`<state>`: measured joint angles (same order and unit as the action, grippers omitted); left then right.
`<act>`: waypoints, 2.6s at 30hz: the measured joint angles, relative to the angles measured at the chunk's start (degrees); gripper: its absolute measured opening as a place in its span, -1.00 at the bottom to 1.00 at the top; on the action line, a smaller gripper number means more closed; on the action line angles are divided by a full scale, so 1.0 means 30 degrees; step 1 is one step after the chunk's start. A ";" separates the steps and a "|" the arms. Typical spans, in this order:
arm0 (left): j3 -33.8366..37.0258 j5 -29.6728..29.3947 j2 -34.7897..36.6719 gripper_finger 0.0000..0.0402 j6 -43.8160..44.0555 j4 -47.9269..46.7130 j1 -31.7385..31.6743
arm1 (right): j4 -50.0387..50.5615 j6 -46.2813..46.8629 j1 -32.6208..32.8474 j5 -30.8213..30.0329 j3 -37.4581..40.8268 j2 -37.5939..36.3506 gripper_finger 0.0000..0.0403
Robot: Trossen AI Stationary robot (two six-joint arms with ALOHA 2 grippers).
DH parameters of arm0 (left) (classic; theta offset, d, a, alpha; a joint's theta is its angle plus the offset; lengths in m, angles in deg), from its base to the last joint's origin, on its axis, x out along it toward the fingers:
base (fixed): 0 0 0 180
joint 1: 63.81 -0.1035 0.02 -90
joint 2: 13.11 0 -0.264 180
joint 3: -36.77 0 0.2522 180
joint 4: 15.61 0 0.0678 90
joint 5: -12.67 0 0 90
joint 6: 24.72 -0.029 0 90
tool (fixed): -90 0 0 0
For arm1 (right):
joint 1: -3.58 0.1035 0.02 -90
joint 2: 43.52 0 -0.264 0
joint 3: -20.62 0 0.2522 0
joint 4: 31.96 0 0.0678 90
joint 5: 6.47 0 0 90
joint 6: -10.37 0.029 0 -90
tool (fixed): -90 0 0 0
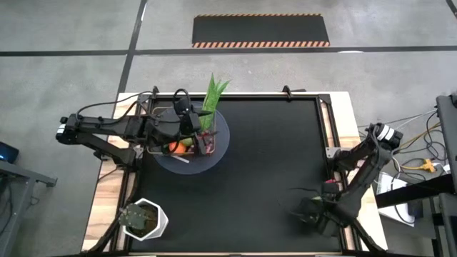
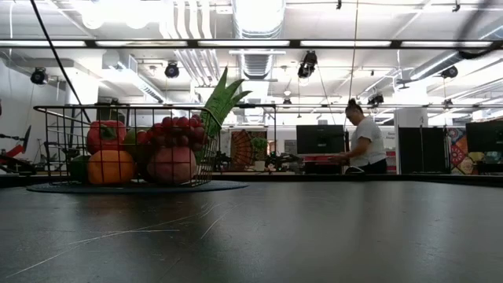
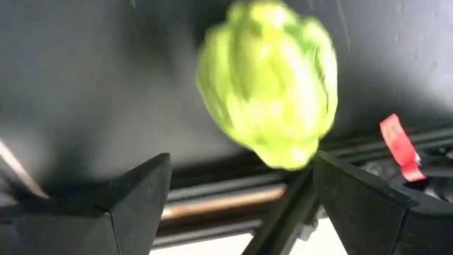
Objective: Build produce basket
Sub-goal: Put the green chayote into the wire basket
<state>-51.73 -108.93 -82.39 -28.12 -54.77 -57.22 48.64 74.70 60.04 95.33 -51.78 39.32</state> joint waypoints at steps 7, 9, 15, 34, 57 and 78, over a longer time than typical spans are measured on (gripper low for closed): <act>0.0007 0.0021 -0.0135 0.51 0.0008 0.0199 0.0058 | 0.0622 -0.1297 0.1103 -0.1213 0.0016 0.1059 0.62; 0.0015 0.0021 -0.0293 0.51 0.0015 0.0182 0.0058 | 0.0580 -0.1379 0.1131 -0.2253 0.0030 0.1052 0.62; 0.0015 0.0042 -0.0664 0.51 0.0008 0.0179 0.0058 | 0.0401 -0.1977 0.1058 -0.3459 0.0372 0.1172 0.62; 0.1128 0.0048 -0.1082 0.51 -0.0691 0.1654 0.0912 | -0.1610 -0.2139 0.0535 -0.8275 0.0161 0.1853 0.14; 0.5834 0.1199 -0.1064 0.51 -0.3191 0.7508 0.2601 | -3.0399 -2.4831 -0.7939 -1.6958 0.6795 -0.2566 0.13; 0.9653 0.1365 -0.1005 0.51 -0.1850 1.3890 0.3810 | -4.4112 -2.6451 -1.9087 0.2552 0.9058 0.1146 0.13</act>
<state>-22.77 -104.83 -85.40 -33.67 -13.11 -45.79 -83.70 -4.65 2.78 102.99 -24.60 42.76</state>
